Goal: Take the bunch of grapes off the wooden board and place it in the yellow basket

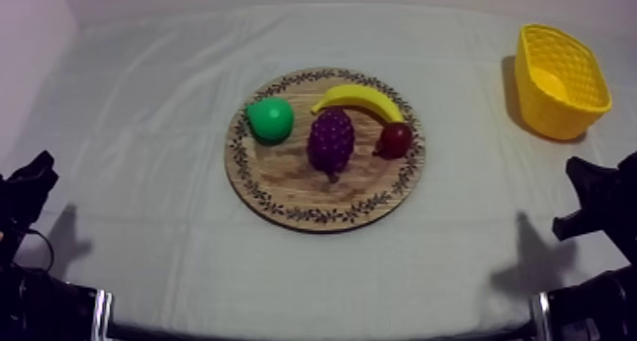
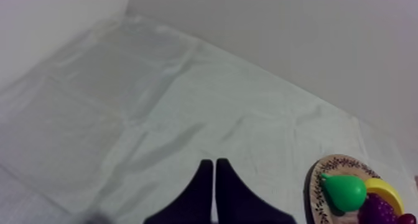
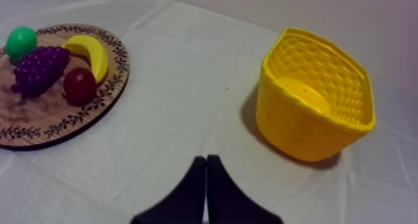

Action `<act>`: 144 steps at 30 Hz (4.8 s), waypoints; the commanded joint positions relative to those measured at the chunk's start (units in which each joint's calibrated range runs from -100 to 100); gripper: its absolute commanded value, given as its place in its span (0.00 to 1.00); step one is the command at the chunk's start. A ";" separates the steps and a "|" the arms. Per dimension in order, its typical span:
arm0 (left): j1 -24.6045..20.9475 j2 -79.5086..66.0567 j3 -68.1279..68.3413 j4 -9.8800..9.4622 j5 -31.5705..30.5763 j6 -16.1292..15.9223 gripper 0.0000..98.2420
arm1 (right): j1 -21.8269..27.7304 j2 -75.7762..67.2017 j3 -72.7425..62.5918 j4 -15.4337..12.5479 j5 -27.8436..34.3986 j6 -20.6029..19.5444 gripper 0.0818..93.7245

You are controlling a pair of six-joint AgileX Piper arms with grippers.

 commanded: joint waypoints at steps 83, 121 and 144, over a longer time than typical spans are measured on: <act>-0.02 0.05 0.00 0.00 -0.01 -0.01 0.00 | -21.61 94.44 -91.00 -3.55 32.30 -24.35 0.00; -0.02 0.05 0.00 0.00 -0.01 -0.01 0.00 | -25.01 123.81 -91.52 -6.90 21.08 -24.83 0.99; -0.02 0.05 0.00 0.00 -0.01 -0.01 0.00 | -25.07 132.97 -96.85 -8.36 21.41 -23.31 0.46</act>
